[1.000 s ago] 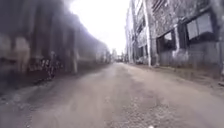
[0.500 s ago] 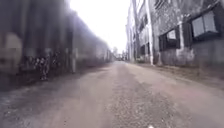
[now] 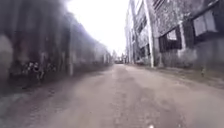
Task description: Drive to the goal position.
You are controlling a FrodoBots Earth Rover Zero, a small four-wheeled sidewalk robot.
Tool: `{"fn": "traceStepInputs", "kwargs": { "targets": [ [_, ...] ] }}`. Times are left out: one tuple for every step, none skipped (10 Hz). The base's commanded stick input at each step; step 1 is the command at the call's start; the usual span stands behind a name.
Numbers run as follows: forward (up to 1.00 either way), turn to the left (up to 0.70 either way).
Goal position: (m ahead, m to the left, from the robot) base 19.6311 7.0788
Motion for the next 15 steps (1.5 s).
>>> {"fn": "traceStepInputs", "kwargs": {
  "targets": [
    [0.50, 0.00],
    [0.50, 0.00],
    [0.50, 0.00],
    [0.50, 0.00],
    [0.50, 0.00],
    [0.50, 0.00],
    [0.50, 0.00],
    [0.50, 0.00],
    [0.50, 0.00],
    [0.50, 0.00],
    [0.50, 0.00],
    [0.50, 0.00],
    [0.50, 0.00],
    [0.50, 0.00],
    [0.50, 0.00]
  ]
}}
